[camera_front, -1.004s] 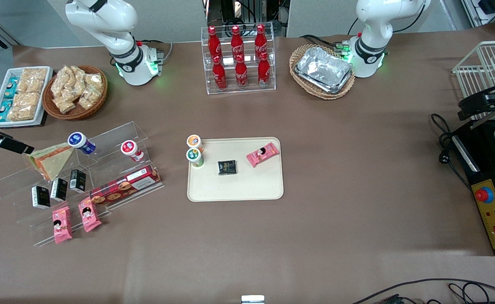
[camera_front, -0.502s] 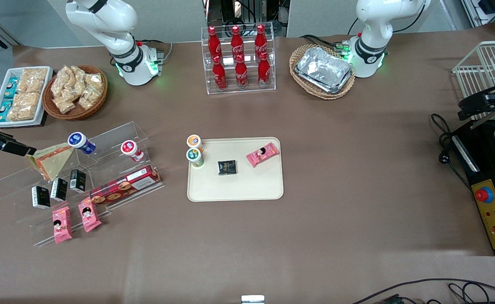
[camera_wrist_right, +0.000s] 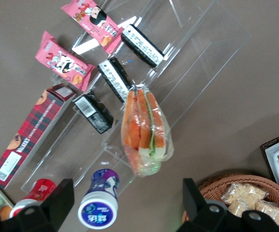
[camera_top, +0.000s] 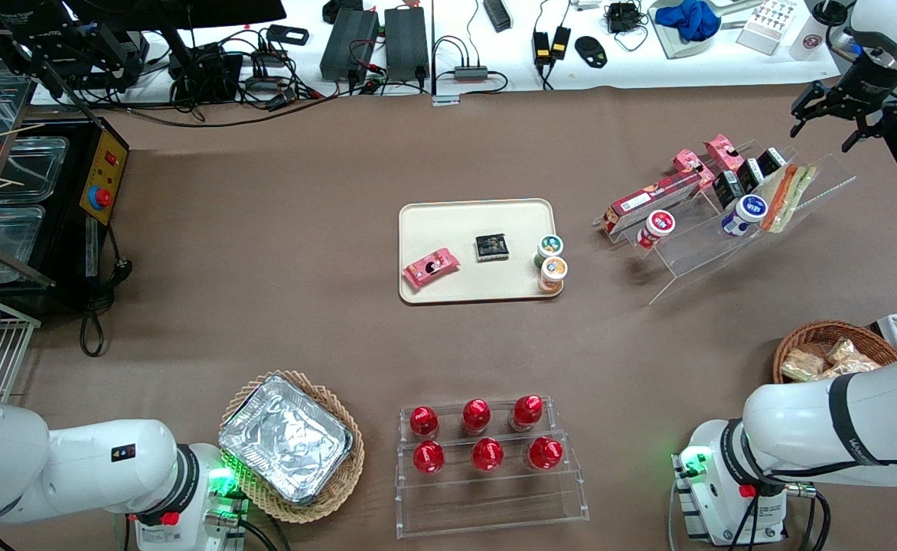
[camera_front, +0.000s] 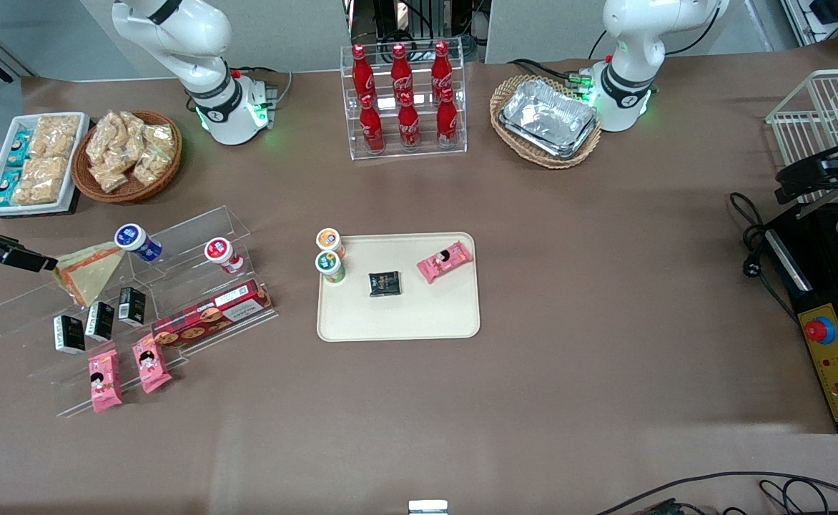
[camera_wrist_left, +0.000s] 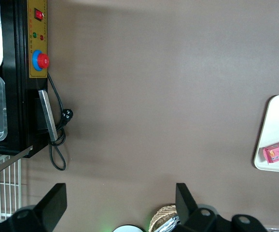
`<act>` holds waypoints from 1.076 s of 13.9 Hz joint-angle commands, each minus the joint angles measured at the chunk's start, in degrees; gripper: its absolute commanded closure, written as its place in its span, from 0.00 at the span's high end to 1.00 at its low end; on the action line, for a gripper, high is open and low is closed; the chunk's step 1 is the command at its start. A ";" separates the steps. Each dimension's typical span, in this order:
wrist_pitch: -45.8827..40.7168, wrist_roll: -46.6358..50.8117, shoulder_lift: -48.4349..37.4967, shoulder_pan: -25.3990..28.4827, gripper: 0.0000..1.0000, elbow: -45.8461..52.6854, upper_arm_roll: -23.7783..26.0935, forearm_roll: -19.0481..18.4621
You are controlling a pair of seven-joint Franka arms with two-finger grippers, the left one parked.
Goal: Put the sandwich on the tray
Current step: 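Lower the open right gripper over the wrapped sandwich's crust edge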
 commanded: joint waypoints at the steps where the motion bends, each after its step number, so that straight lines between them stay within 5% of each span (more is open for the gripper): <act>1: 2.39 -1.20 -0.85 -0.74 1.00 -3.11 0.33 -0.49; 15: 11.36 -1.38 -1.03 -0.74 1.00 -10.94 0.33 -2.33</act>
